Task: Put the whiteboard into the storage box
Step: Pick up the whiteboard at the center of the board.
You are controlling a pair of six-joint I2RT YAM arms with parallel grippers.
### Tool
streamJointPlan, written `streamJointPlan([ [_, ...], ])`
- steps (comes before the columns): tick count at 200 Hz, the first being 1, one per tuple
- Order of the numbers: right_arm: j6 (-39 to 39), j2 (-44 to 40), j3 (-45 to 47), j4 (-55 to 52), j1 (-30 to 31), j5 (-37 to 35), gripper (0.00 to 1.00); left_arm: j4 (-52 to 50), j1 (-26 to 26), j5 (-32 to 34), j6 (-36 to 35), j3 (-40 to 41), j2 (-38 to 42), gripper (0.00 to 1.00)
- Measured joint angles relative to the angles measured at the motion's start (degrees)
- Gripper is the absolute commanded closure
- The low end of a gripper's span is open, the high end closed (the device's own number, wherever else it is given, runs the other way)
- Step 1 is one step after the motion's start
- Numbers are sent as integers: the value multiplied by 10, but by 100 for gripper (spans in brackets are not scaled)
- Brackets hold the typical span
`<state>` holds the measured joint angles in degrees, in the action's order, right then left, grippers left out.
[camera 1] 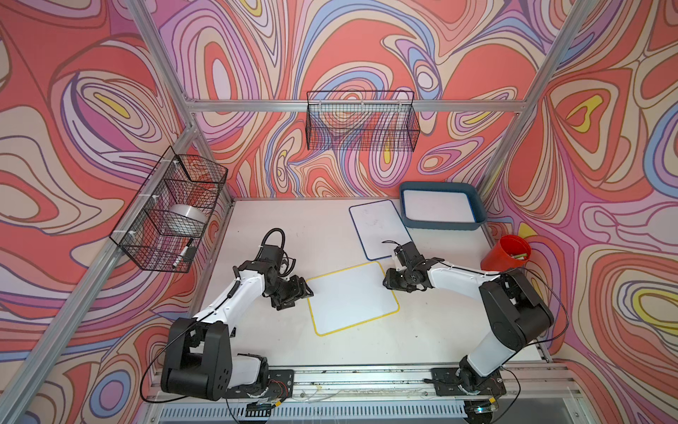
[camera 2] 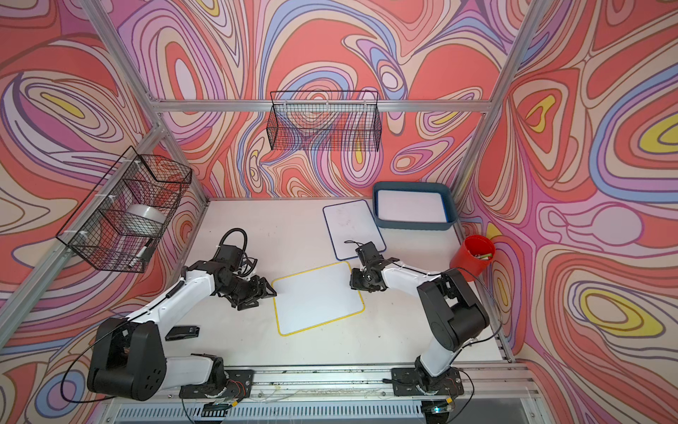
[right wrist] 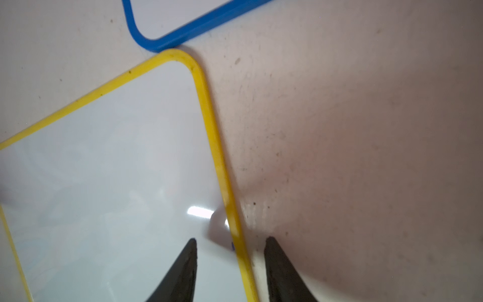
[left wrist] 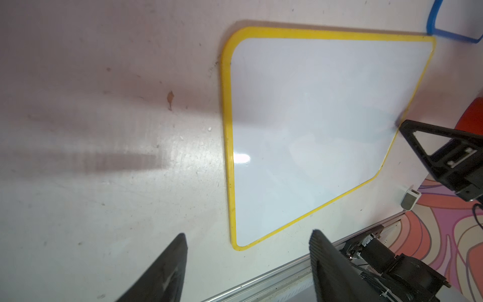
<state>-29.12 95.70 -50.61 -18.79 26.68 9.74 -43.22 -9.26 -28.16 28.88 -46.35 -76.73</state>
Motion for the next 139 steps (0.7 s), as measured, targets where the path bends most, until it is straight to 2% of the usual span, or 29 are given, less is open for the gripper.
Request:
streamJointPlan([
  [73,10,9,0,22,0,18,55,49,-26,7,54,67,-2,30],
  [139,11,16,-1,40,0,32,55,111,-36,2,84,77,-25,30],
])
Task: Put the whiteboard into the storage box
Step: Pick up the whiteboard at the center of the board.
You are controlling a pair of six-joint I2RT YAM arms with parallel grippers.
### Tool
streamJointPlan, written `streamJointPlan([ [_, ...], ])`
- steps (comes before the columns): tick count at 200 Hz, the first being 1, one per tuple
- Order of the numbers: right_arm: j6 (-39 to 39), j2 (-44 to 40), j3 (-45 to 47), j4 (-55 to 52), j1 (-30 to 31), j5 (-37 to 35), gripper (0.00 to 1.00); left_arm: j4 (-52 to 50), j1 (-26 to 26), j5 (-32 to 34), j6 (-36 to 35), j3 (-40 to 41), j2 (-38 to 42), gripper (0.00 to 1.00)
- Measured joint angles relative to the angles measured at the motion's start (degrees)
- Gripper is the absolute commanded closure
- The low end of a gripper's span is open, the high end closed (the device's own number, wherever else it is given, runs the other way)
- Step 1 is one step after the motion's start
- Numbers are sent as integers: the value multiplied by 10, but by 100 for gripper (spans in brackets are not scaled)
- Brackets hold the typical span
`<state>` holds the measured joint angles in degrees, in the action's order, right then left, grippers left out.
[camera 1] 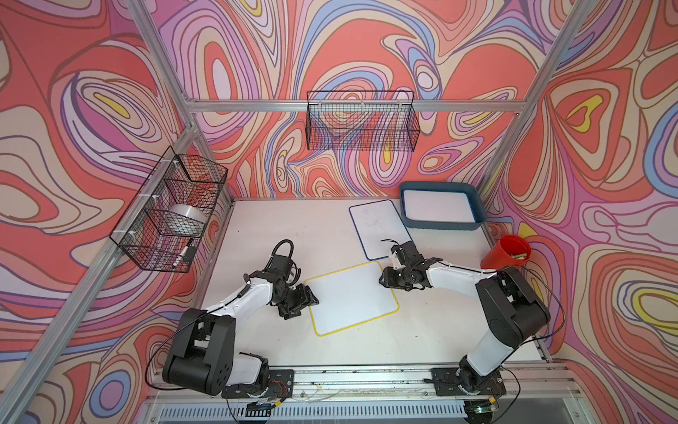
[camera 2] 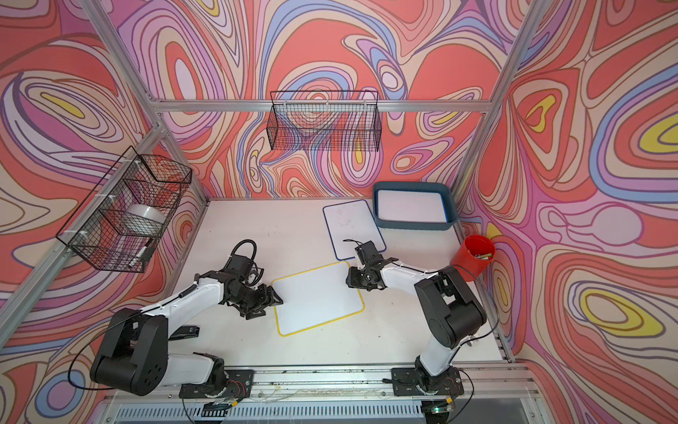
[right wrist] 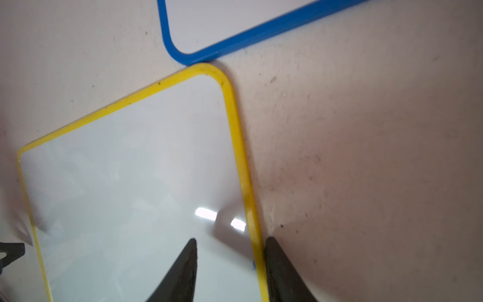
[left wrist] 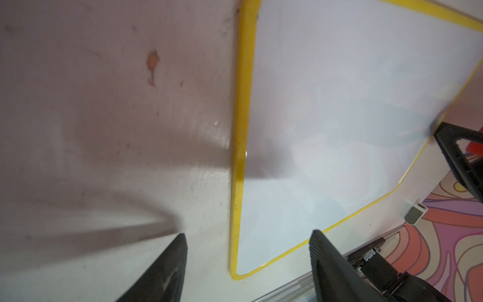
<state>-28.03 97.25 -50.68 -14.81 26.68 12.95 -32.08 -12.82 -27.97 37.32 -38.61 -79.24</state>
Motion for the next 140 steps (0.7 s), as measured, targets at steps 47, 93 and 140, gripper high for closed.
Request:
streamJointPlan([
  [47,26,18,-17,-2,-2,28,55,36,-2,-11,7,4,-20,30],
  [93,55,44,-41,-2,-12,85,55,48,-2,-22,12,0,-31,30],
  [140,64,59,-47,12,-28,133,55,45,-2,-20,17,-3,-34,30],
])
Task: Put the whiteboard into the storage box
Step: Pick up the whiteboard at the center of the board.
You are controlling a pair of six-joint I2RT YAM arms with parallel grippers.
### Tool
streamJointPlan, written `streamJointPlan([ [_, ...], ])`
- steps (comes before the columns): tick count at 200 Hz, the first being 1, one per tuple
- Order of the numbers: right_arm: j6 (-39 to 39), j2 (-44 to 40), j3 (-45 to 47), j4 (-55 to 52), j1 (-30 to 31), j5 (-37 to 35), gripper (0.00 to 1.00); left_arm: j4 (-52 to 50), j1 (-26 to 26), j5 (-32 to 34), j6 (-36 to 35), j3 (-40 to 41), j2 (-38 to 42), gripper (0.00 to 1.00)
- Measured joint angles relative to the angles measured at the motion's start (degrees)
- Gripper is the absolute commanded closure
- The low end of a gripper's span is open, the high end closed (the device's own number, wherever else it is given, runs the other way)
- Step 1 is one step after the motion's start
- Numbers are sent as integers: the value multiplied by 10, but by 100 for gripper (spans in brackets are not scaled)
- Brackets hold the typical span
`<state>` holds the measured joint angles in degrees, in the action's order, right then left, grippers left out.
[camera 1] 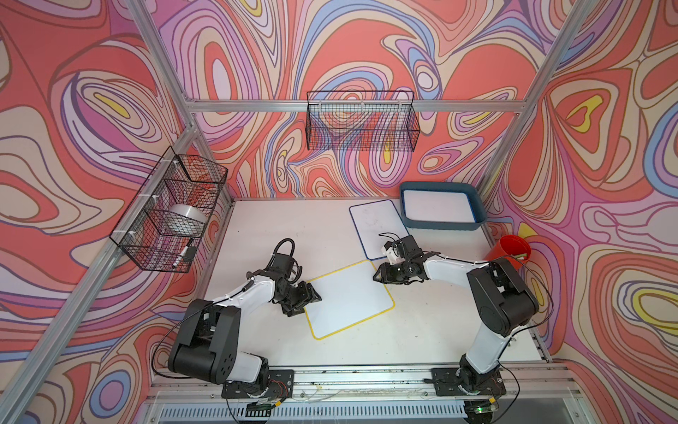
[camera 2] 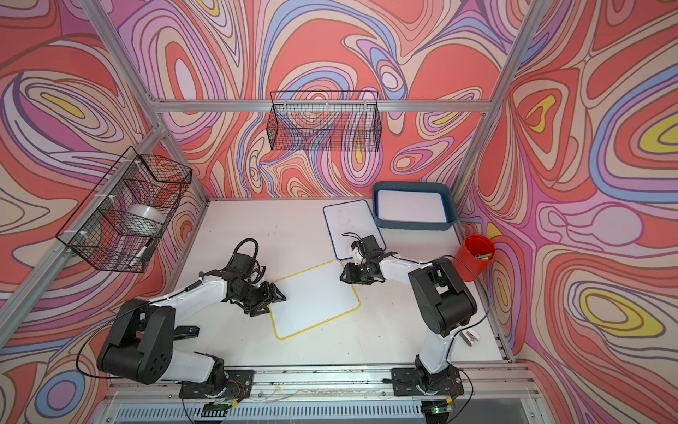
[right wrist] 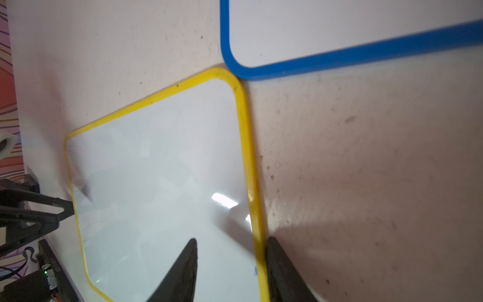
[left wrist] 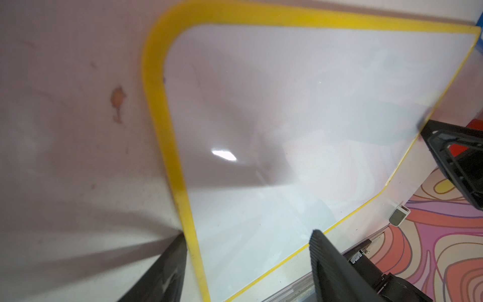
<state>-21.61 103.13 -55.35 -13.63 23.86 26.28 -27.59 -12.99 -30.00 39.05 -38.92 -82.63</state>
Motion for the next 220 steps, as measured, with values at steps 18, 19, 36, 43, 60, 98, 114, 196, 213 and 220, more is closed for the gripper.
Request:
streamJointPlan([
  [18,0,8,-3,10,-5,20,56,-1,3,4,2,0,0,30],
  [19,0,9,-3,10,-5,21,55,-1,3,4,2,0,0,30],
  [36,2,16,-7,20,-9,38,55,-2,3,7,3,0,1,30],
  [43,2,20,-7,26,-12,47,55,-3,3,10,4,0,2,30],
  [60,1,31,-10,40,-18,76,56,-4,4,18,7,2,6,30],
  [98,-3,50,-11,70,-29,137,56,0,8,33,15,18,22,30],
  [114,-3,54,-12,71,-32,152,56,0,9,34,18,18,23,30],
  [196,-7,58,-11,76,-36,171,56,2,10,34,30,18,21,30],
  [213,-13,57,-9,80,-36,171,56,2,10,35,30,18,21,30],
  [220,-17,57,-9,81,-36,171,56,2,10,35,30,18,21,30],
])
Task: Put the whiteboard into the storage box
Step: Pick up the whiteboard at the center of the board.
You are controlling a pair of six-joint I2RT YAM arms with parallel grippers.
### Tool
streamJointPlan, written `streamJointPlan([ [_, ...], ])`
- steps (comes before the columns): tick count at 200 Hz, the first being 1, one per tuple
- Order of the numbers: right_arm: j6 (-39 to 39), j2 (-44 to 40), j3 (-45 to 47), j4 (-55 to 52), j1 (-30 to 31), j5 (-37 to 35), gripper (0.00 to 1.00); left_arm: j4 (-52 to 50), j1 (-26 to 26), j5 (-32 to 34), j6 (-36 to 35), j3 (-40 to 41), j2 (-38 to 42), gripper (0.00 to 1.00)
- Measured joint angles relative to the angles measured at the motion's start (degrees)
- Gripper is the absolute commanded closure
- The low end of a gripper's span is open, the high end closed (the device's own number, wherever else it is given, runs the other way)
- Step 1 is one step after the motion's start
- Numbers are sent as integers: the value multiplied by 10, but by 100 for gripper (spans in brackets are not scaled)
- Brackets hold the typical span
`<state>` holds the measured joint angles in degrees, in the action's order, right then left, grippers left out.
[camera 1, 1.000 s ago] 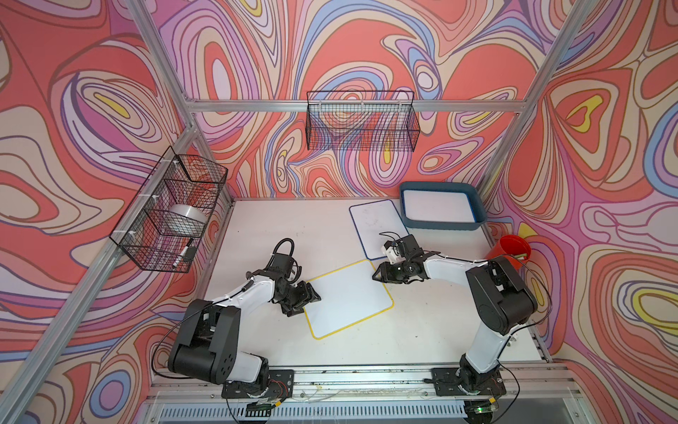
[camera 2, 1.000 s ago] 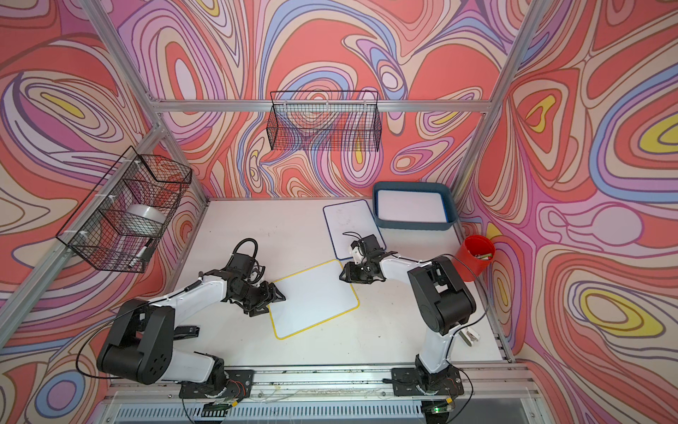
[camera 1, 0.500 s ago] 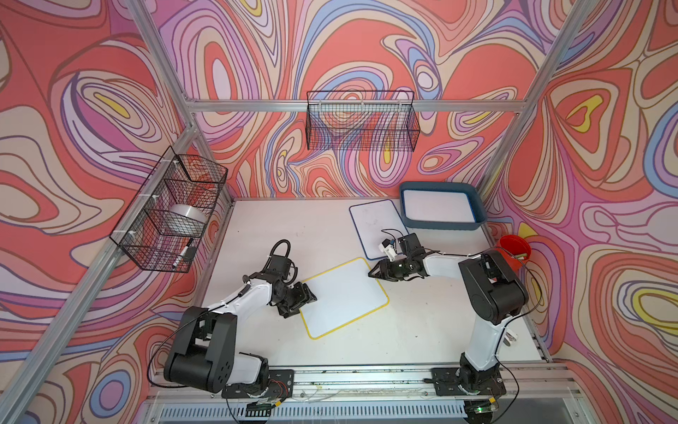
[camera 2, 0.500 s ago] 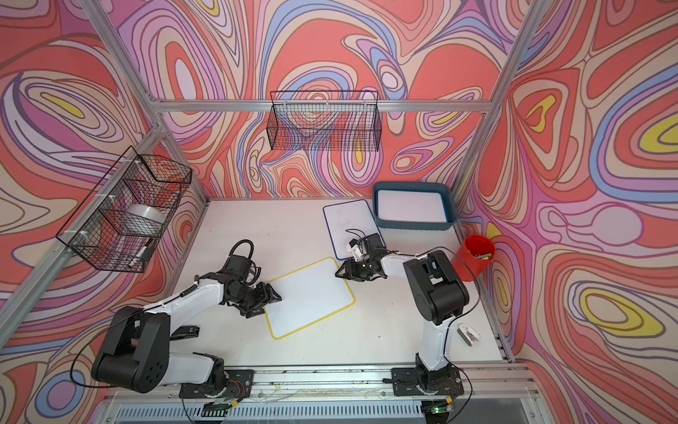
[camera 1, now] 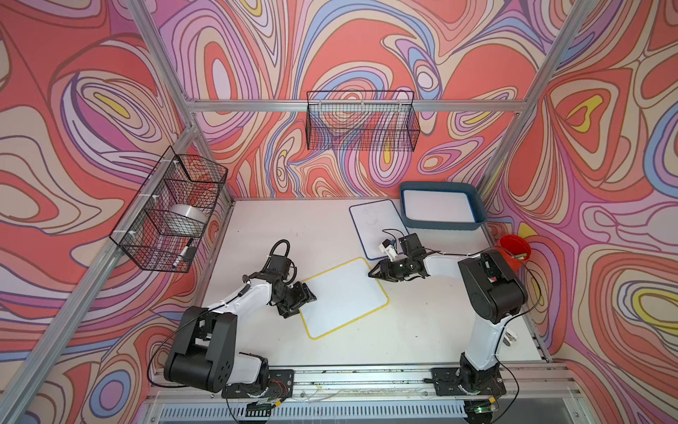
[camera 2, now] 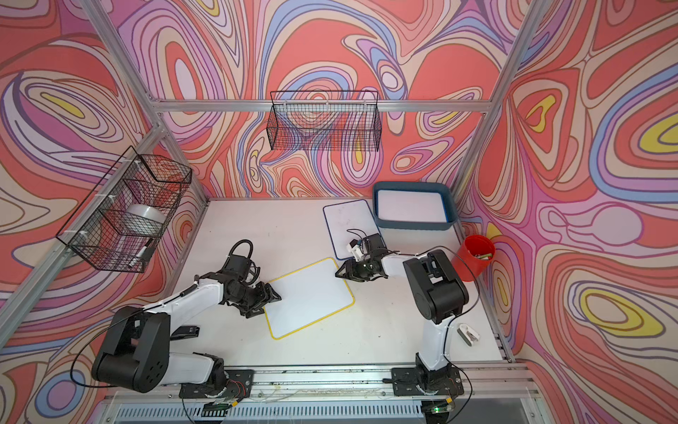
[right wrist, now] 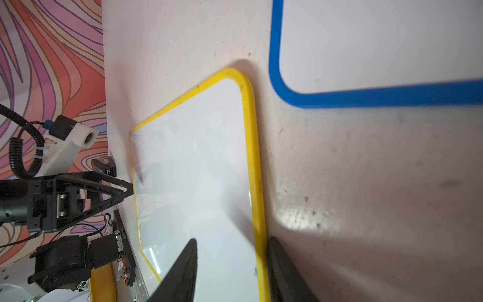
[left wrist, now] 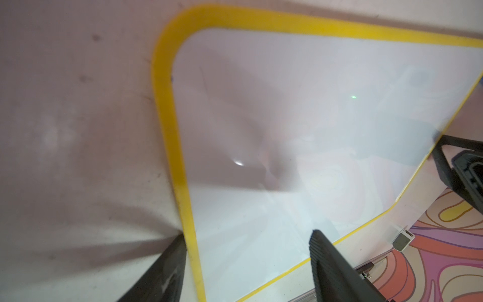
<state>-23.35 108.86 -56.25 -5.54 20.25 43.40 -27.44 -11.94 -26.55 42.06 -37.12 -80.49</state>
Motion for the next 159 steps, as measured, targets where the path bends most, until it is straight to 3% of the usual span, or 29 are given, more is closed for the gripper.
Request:
streamJointPlan([
  [79,-55,-16,1,9,-9,40,55,0,0,11,-1,6,10,30],
  [115,-64,-40,1,-6,20,174,55,46,-4,-10,-5,10,3,30],
  [159,-47,-43,1,-38,14,209,56,63,-4,-14,-5,10,1,30],
])
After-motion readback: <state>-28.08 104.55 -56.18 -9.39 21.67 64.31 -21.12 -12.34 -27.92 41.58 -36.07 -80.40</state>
